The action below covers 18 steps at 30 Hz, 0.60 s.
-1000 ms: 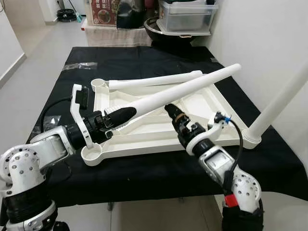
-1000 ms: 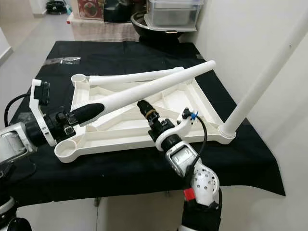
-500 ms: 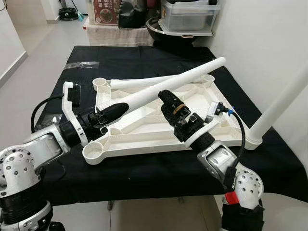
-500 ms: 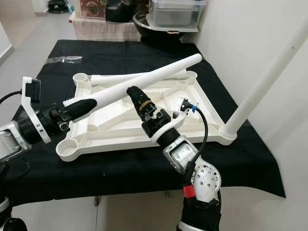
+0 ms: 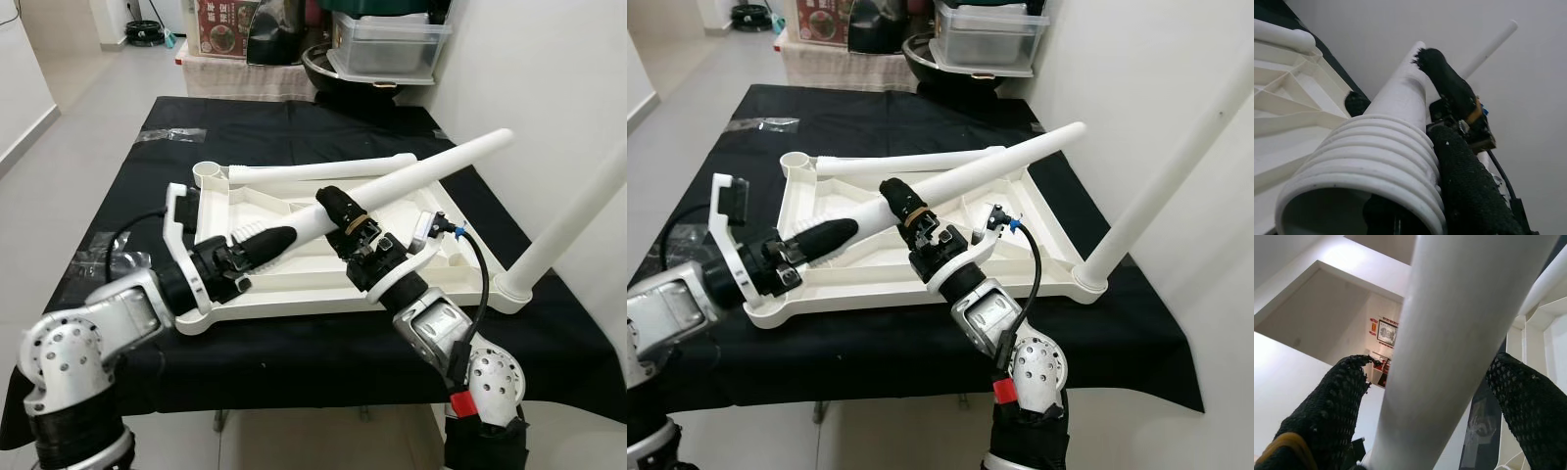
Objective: Building children table
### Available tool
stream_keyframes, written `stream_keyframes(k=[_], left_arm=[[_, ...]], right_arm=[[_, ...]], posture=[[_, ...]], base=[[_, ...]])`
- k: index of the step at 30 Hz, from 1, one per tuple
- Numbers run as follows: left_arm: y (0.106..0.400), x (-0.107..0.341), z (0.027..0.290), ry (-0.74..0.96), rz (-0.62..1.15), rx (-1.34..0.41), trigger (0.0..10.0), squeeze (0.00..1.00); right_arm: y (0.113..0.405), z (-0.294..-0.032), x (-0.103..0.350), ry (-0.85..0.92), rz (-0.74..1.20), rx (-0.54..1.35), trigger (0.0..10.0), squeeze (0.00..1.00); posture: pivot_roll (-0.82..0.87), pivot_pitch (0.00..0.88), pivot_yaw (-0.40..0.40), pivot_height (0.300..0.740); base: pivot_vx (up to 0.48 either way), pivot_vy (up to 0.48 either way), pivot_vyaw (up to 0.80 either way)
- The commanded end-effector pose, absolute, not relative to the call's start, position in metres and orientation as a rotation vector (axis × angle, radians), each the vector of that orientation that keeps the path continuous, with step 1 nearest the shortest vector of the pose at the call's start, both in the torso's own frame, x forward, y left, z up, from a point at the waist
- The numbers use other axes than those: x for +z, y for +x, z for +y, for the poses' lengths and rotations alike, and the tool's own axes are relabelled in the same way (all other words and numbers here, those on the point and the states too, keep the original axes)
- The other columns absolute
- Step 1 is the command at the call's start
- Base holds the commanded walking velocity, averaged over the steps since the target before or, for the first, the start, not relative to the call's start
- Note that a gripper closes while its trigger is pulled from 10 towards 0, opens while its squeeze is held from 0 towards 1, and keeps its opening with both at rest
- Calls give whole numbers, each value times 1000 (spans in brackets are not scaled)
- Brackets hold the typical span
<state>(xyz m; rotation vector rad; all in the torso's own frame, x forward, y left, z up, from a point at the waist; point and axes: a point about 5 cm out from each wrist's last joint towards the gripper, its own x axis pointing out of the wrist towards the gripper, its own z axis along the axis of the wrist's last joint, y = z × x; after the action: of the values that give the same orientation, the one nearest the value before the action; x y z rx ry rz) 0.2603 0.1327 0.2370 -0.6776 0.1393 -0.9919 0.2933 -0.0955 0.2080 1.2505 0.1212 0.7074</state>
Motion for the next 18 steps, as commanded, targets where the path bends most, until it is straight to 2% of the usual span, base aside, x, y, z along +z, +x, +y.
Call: stream_keyframes(k=[1, 10, 18], left_arm=[[253, 237, 126, -673, 146, -1030, 0, 0], [246, 229, 119, -706, 170, -1042, 0, 0], [243, 226, 119, -716, 185, -1036, 0, 0]], right_arm=[[299, -84, 222, 1290, 85, 729, 10000, 0], [309, -92, 229, 1277, 52, 698, 10000, 0], [306, -91, 228, 1271, 57, 707, 10000, 0]], posture=[[110, 28, -105, 740], [108, 20, -108, 740], [106, 28, -104, 740]], base=[[0, 0, 0], [0, 0, 0], [0, 0, 0]])
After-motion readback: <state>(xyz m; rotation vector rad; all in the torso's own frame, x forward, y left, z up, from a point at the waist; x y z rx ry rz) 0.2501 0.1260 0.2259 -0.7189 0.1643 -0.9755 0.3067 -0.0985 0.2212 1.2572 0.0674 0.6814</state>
